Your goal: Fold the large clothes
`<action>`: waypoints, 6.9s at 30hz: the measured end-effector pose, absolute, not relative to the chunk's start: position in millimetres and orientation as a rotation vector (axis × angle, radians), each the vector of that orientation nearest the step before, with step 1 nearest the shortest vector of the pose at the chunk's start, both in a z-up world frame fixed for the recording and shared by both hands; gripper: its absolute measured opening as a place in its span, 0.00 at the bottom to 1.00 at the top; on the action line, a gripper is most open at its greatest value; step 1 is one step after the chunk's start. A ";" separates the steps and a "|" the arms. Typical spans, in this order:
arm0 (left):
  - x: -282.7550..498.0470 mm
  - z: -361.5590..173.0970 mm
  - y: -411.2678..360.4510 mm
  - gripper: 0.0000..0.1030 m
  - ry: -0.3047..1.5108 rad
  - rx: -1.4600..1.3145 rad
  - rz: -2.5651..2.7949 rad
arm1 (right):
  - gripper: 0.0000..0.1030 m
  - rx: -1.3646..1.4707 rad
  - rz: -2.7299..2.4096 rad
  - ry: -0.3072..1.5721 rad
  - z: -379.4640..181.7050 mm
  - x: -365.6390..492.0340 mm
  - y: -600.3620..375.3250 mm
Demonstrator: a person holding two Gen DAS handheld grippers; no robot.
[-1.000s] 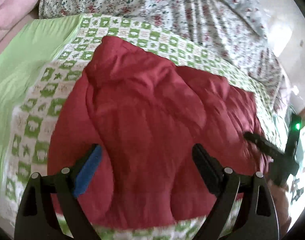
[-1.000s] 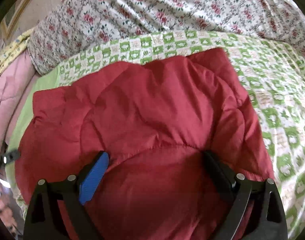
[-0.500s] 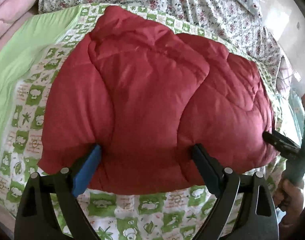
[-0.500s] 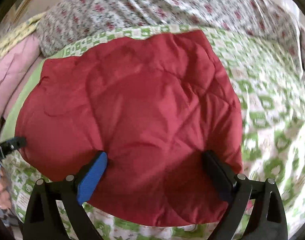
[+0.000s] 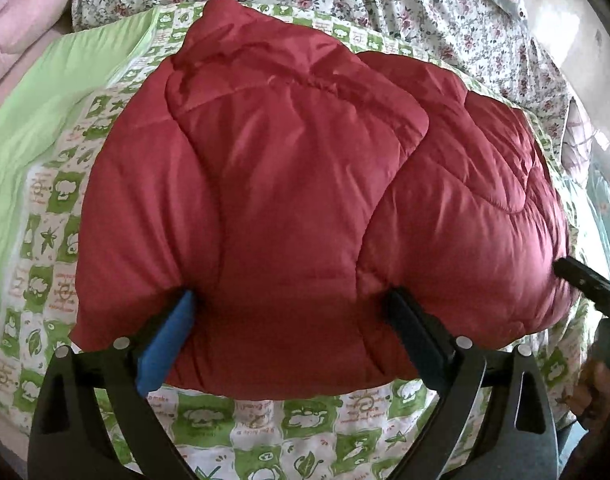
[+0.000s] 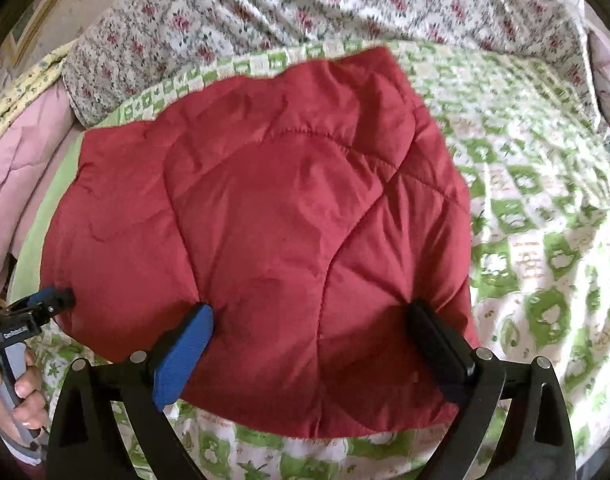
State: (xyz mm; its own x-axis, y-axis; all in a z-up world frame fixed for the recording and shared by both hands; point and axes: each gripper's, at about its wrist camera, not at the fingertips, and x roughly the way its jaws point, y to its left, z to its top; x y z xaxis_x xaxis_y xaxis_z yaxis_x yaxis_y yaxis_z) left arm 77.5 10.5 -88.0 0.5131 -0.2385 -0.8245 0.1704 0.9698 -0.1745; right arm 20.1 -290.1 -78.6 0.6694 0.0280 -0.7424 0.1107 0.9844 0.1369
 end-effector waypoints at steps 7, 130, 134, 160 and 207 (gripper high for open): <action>75.8 -86.2 8.3 0.94 1.001 -0.060 -0.233 | 0.95 0.135 0.025 0.727 -45.4 11.2 -262.6; 136.4 -63.9 -9.0 1.00 1.028 0.073 -0.256 | 0.94 0.152 0.107 0.900 -61.1 86.8 -278.9; 115.4 -51.3 0.5 1.00 0.998 0.059 -0.262 | 0.96 0.117 0.119 0.869 -43.6 62.6 -273.5; 0.5 -41.2 14.3 1.00 0.965 0.125 -0.100 | 0.96 0.032 0.106 0.910 -49.4 -46.2 -239.0; 40.8 -36.5 -14.8 1.00 1.033 0.111 -0.046 | 0.99 0.047 -0.032 0.893 -42.5 7.9 -212.4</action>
State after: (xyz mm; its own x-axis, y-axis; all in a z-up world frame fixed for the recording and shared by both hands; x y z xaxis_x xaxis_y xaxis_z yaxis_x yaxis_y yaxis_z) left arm 40.8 -14.8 -36.5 0.5120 0.0141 -0.8589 0.0904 0.9934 0.0702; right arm 7.9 -212.4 -42.5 0.6266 -0.0086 -0.7793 0.0475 0.9985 0.0271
